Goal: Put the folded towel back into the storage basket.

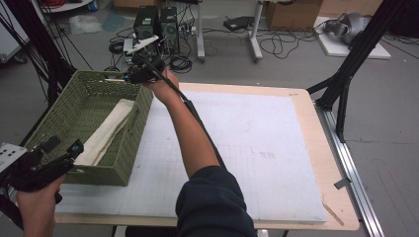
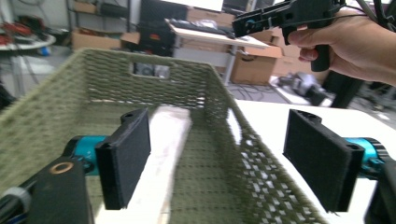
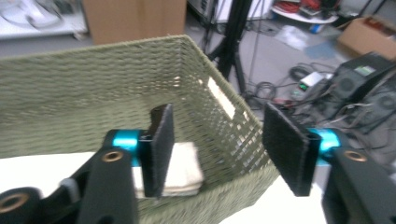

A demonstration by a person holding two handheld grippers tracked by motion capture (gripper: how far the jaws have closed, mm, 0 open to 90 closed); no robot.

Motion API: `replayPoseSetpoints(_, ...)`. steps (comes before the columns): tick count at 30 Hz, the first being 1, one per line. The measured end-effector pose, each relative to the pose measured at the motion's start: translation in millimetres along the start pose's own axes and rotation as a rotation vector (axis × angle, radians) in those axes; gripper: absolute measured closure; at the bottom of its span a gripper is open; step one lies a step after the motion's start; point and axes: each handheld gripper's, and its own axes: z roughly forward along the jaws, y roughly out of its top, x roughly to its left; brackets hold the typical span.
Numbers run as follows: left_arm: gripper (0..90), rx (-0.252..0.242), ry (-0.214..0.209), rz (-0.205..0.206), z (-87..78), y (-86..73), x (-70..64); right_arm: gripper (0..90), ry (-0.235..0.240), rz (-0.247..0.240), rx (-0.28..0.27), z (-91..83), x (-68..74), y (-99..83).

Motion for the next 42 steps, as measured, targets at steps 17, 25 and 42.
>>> replayPoseSetpoints(17, 17.5, 0.038, -0.232, 0.051, 27.6, 2.9, -49.0, 19.1, -0.037, 0.052, 0.038, -109.3, -18.8, -54.0)
replayPoseSetpoints(25, 17.8, 0.064, -0.373, 0.070, 46.9, -1.7, -80.8, 18.9, -0.081, 0.066, 0.028, -169.4, -23.0, -84.9)
replayPoseSetpoints(42, 21.4, 0.076, -0.616, 0.179, 88.2, -33.1, -145.9, 18.1, -0.243, 0.166, -0.018, -295.7, -9.7, -202.8)
